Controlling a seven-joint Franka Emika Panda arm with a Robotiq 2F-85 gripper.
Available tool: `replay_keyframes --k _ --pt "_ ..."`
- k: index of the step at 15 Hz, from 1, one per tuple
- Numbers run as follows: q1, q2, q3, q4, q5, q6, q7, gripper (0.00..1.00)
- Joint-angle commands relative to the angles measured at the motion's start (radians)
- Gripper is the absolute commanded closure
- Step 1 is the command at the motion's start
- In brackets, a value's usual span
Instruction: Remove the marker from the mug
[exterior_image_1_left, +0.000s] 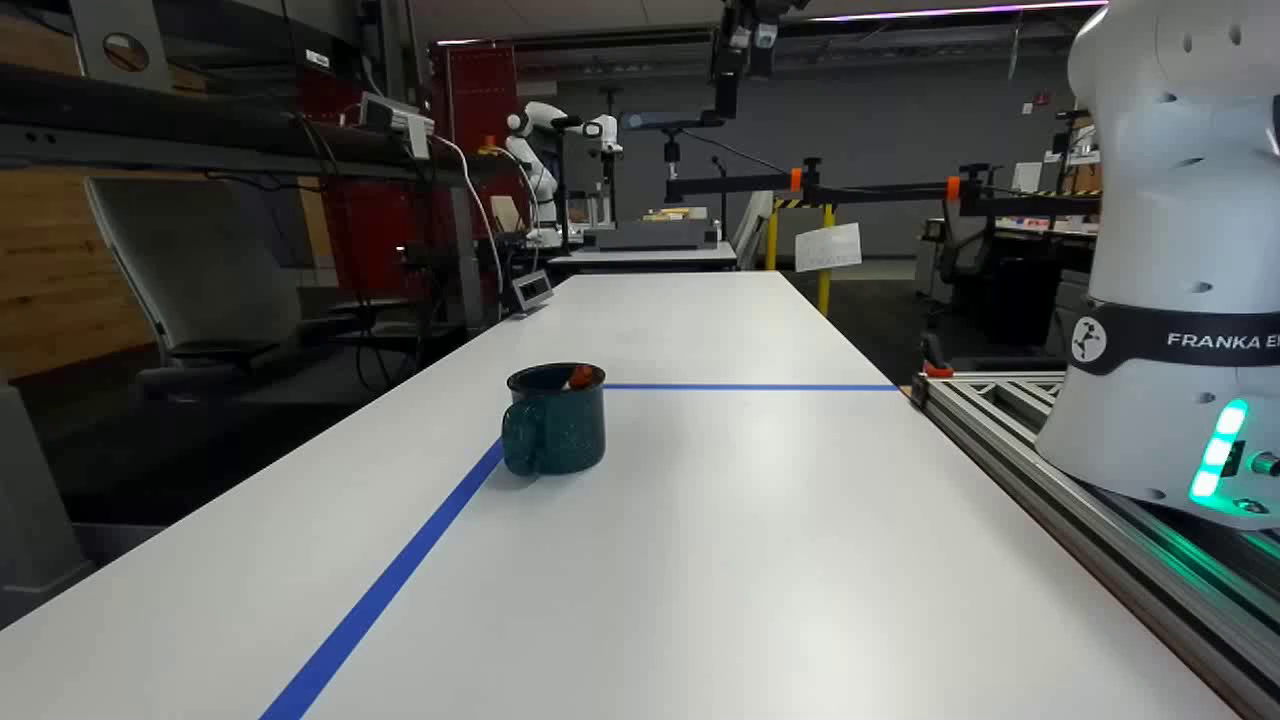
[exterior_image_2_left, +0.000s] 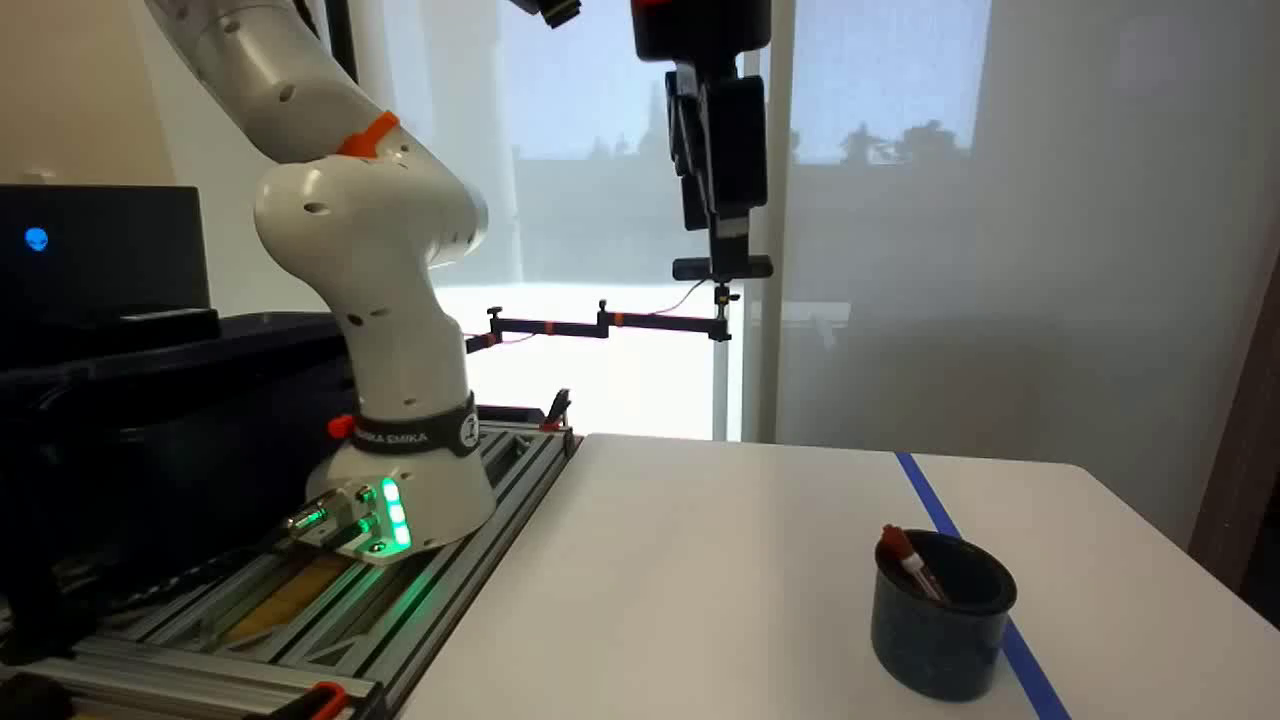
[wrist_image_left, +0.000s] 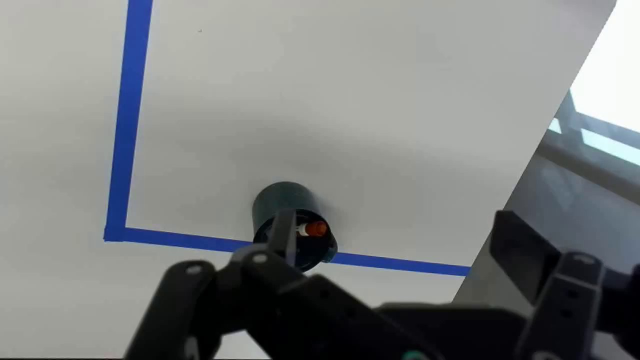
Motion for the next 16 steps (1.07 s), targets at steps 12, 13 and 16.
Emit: replay_keyframes --k 12,13,16 --pt "-0.044 0.077 0.055 -0.015 0.032 0.085 0.064 0.0" --pt "-0.046 0.096 0.063 -0.017 0.039 0.106 0.085 0.0" --pt "-0.044 0.181 0.093 -0.014 0.086 0.152 0.185 0.0"
